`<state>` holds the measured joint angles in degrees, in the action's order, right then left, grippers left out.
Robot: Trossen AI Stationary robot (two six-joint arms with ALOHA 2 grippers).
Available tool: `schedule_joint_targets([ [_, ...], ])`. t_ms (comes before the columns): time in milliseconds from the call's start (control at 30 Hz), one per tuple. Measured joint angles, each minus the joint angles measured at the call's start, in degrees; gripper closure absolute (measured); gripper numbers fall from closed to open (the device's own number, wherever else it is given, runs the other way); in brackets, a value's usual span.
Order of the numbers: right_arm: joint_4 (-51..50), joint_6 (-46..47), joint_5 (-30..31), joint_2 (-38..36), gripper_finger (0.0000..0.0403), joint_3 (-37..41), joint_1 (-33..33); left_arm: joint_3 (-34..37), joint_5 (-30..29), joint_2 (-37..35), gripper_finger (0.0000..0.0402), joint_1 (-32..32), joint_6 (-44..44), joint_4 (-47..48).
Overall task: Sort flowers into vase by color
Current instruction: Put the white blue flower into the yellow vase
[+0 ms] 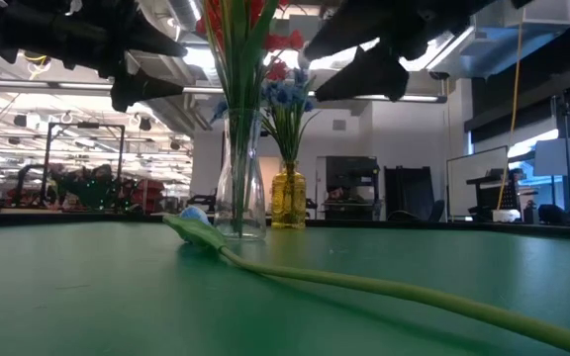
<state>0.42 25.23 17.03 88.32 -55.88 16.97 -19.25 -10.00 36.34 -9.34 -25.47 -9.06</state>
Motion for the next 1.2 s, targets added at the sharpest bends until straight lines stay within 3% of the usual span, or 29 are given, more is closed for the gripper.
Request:
schedule_joint_targets([
  [133, 8.1, 6.9, 6.9, 6.6, 0.0095, 0.0, 5.1, 0.0, 0.0, 0.0, 0.0072, 0.0, -3.0, 2.0],
  [267, 15.9, 12.2, 9.1, 13.5, 0.0095, -0.4, 7.5, 0.0, 0.0, 0.0, 0.0072, 0.0, -5.3, 4.4],
  [367, 15.7, 15.4, 9.5, 18.1, 0.0095, -3.4, 8.3, 0.0, 0.0, 0.0, 0.0072, 0.0, -6.7, 6.0],
  [533, 8.8, 17.0, 10.4, 25.6, 0.0095, -12.6, 8.7, 0.0, 0.0, 0.0, 0.0072, 0.0, -8.3, 7.5],
  [833, -14.5, 22.4, 12.4, 36.6, 0.0095, -29.4, 8.5, 0.0, 0.0, 0.1, 0.0072, 0.1, -9.0, 9.6],
  [1200, -24.4, 27.5, 14.1, 38.7, 0.0095, -31.4, 7.5, 0.0, 0.0, 0.1, 0.0072, 0.2, -9.0, 11.0],
])
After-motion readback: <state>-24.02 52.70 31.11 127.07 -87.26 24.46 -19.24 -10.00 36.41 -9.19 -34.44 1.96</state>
